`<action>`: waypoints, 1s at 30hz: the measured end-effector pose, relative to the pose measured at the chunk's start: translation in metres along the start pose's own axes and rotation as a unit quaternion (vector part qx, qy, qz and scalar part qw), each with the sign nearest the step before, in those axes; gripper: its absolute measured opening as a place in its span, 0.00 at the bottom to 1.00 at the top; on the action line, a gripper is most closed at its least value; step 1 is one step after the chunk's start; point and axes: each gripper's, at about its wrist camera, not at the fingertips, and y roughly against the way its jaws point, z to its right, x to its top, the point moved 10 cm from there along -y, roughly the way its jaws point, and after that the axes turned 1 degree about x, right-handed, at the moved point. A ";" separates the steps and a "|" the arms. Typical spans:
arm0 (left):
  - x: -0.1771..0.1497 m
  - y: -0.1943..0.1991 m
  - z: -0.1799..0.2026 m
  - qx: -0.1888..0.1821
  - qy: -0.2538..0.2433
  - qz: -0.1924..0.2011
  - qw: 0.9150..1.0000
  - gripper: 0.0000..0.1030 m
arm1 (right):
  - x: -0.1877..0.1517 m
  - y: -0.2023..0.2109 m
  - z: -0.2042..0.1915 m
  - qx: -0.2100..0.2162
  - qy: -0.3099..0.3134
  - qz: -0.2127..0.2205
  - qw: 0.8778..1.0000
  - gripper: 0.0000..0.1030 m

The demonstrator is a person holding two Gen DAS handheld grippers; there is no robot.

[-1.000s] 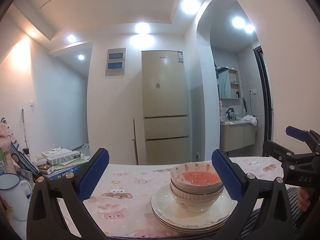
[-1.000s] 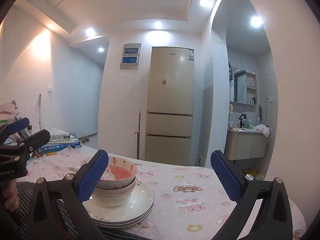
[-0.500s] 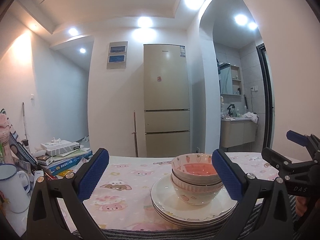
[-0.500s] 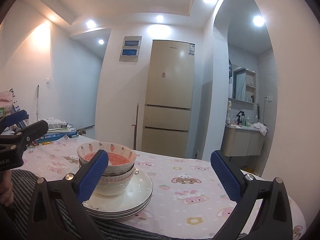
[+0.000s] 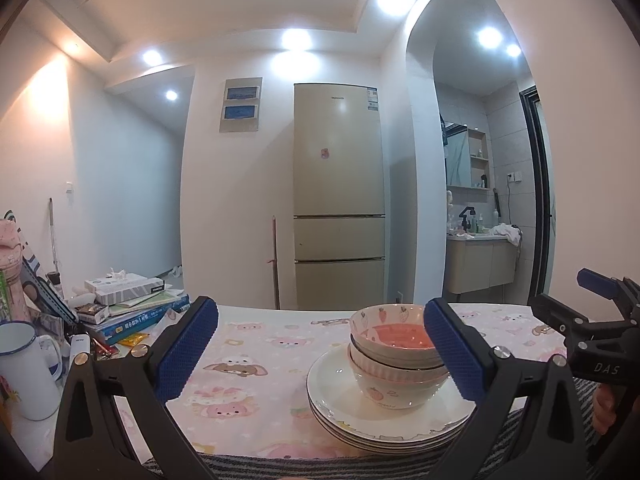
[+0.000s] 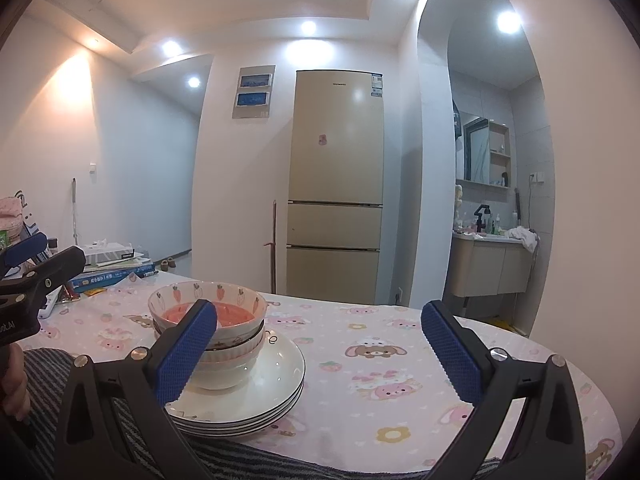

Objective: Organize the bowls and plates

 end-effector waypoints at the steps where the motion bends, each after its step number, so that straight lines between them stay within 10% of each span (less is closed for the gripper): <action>1: 0.000 0.000 0.000 0.001 0.000 0.000 1.000 1.00 | 0.000 0.000 0.000 0.000 0.001 0.002 1.000 1.00; 30: 0.000 0.000 0.003 0.003 -0.011 0.005 1.000 1.00 | -0.001 -0.001 -0.005 0.003 0.008 0.008 1.000 1.00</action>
